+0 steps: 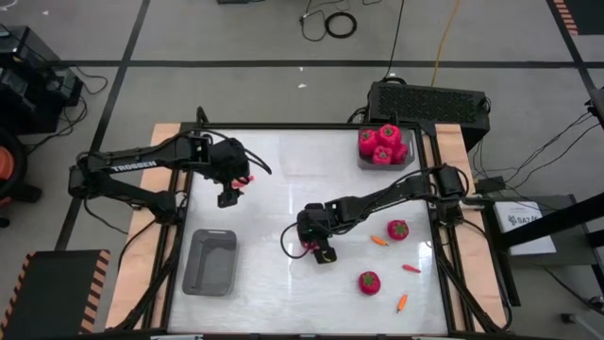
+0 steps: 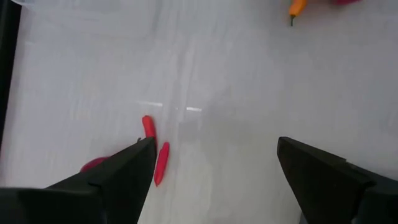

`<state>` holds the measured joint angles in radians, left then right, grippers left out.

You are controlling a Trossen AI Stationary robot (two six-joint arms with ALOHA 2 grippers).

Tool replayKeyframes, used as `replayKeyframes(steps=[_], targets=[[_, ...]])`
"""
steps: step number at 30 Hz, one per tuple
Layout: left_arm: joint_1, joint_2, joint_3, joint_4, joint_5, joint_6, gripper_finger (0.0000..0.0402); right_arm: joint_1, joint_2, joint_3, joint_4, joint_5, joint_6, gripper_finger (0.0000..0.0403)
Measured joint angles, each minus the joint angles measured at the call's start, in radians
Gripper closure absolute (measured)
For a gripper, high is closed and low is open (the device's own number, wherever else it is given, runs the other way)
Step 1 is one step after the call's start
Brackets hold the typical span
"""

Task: Sort produce into baskets
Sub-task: Put the red tomato into the transparent bin

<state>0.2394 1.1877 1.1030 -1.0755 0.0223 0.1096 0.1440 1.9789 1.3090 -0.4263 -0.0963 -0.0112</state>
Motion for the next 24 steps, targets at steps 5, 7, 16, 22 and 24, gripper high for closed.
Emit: replayKeyframes(steps=[5, 7, 16, 22, 24], targets=[[0.000, 0.000, 0.000, 0.019, 0.000, -0.005, 0.0061, 0.000, 0.000, 0.000, 0.005, 0.017, 0.011, 0.0039], [0.000, 0.000, 0.000, 0.029, 0.000, -0.020, 0.0061, -0.001, 0.000, 0.000, 0.006, 0.020, 0.011, 0.0057], [0.010, -0.091, -0.041, 0.081, -0.012, -0.032, 0.0061, -0.006, -0.001, 0.072, -0.134, 0.018, 0.054, 0.0132], [0.028, -0.262, -0.226, 0.192, -0.019, -0.158, 0.0061, -0.054, -0.001, 0.229, -0.344, 0.016, -0.076, 0.0110], [0.028, -0.299, -0.282, 0.207, -0.020, -0.203, 0.0061, -0.082, -0.008, 0.284, -0.396, 0.016, -0.119, 0.0108]])
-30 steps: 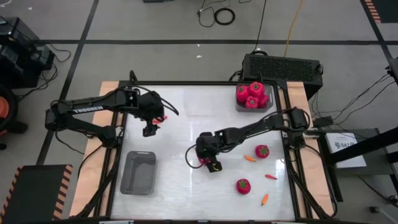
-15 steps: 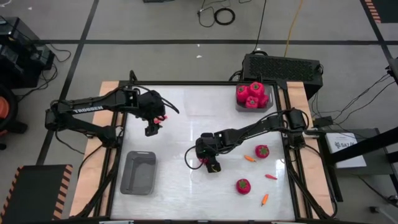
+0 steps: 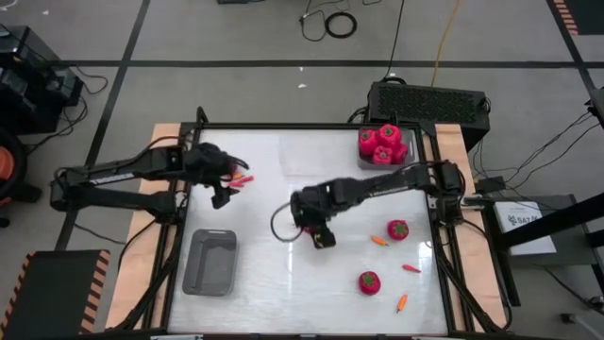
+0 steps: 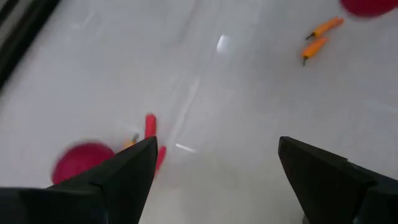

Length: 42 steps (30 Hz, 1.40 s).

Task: Sort produce into baskets
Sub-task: Put the red tomato into the transparent bin

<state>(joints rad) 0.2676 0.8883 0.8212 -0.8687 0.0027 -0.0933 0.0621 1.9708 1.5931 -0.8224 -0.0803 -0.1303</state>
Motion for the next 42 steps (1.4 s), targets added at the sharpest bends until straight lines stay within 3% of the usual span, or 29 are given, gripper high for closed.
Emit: replayKeyframes(steps=[6, 10, 21, 25, 42], targets=[[-0.026, -0.070, -0.129, 0.049, 0.000, -0.139, 0.0061, -0.136, -0.003, 0.179, -0.097, 0.003, -0.054, 0.0114], [-0.056, -0.089, -0.190, 0.094, -0.012, -0.218, 0.0061, -0.239, -0.004, 0.257, -0.095, 0.055, 0.009, 0.0113], [-0.145, -0.090, -0.262, 0.252, -0.101, -0.326, 0.0061, -0.473, 0.020, 0.283, -0.076, 0.080, 0.169, 0.0113], [-0.157, -0.090, -0.262, 0.279, -0.150, -0.347, 0.0061, -0.509, 0.057, 0.283, -0.066, 0.078, 0.182, 0.0112], [-0.157, -0.090, -0.262, 0.296, -0.173, -0.373, 0.0061, -0.521, 0.223, 0.282, -0.027, 0.067, 0.256, 0.0112]])
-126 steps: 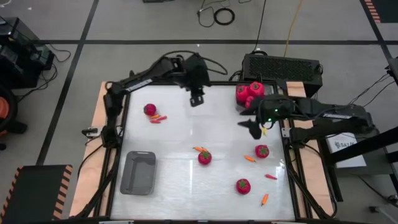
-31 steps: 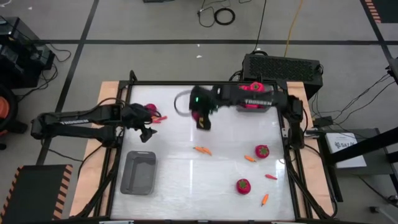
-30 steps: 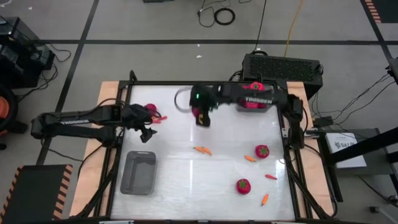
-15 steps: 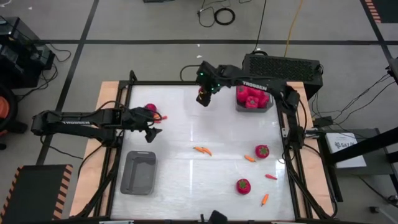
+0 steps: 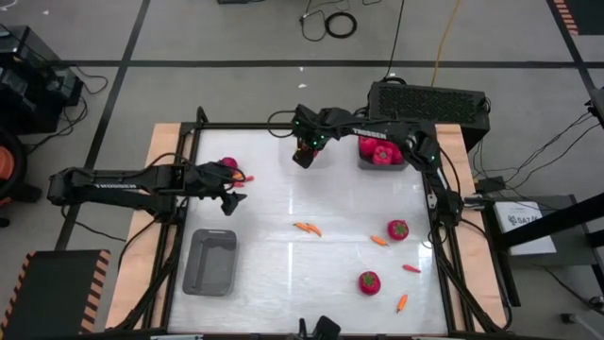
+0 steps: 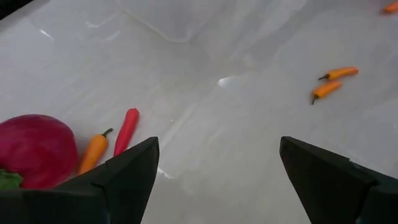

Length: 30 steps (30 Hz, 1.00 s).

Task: Sort produce into baskets
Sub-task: Put the red tomato into the transparent bin

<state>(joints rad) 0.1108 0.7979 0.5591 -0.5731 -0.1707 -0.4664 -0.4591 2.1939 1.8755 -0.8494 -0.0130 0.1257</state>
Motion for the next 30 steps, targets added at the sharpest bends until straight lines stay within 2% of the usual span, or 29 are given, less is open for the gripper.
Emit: replayKeyframes(steps=[5, 13, 18, 24, 30], targets=[[0.000, 0.000, 0.000, 0.017, 0.000, 0.000, 0.0061, 0.000, 0.000, 0.000, 0.011, -0.015, -0.006, 0.0103], [0.000, 0.000, 0.000, 0.021, 0.013, -0.001, 0.0061, -0.014, 0.000, 0.000, -0.013, -0.041, -0.002, 0.0054], [0.000, 0.000, 0.000, 0.021, 0.013, 0.000, 0.0061, -0.020, -0.025, 0.000, -0.015, -0.041, 0.018, 0.0047], [0.000, 0.000, 0.000, 0.062, 0.014, 0.003, 0.0061, -0.025, -0.142, 0.001, -0.078, -0.042, 0.063, 0.0050], [0.001, 0.000, 0.000, 0.218, 0.006, 0.065, 0.0061, -0.004, -0.293, 0.002, -0.267, -0.075, 0.192, 0.0050]])
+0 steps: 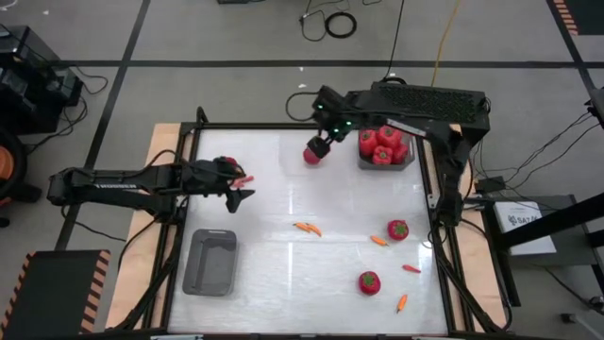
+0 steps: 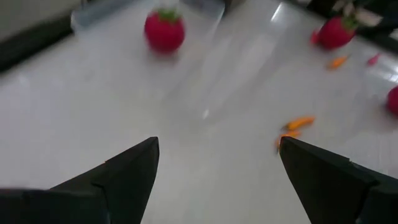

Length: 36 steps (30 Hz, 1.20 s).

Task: Sort produce into baskets
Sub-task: Put the red tomato into the transparent bin

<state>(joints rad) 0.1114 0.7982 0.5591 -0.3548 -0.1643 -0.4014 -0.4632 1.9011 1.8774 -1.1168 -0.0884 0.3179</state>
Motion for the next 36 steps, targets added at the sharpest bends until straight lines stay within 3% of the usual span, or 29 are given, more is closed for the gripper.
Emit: replayKeyframes(steps=[7, 12, 17, 27, 36], targets=[[0.020, 0.031, 0.000, 0.206, 0.001, 0.105, 0.0061, 0.074, -0.114, -0.005, -0.286, 0.035, 0.148, 0.0050], [0.059, 0.072, 0.000, 0.278, 0.079, 0.150, 0.0061, 0.178, -0.205, -0.083, -0.397, 0.108, 0.270, 0.0050], [0.101, 0.116, 0.000, 0.299, 0.157, 0.157, 0.0061, 0.290, -0.328, -0.271, -0.374, 0.113, 0.496, 0.0050], [0.151, 0.203, 0.004, 0.418, 0.319, 0.181, 0.0061, 0.514, -0.502, -0.705, -0.263, 0.117, 1.155, 0.0050], [0.151, 0.239, 0.030, 0.418, 0.340, 0.180, 0.0061, 0.652, -0.504, -0.869, -0.220, 0.110, 1.420, 0.0050]])
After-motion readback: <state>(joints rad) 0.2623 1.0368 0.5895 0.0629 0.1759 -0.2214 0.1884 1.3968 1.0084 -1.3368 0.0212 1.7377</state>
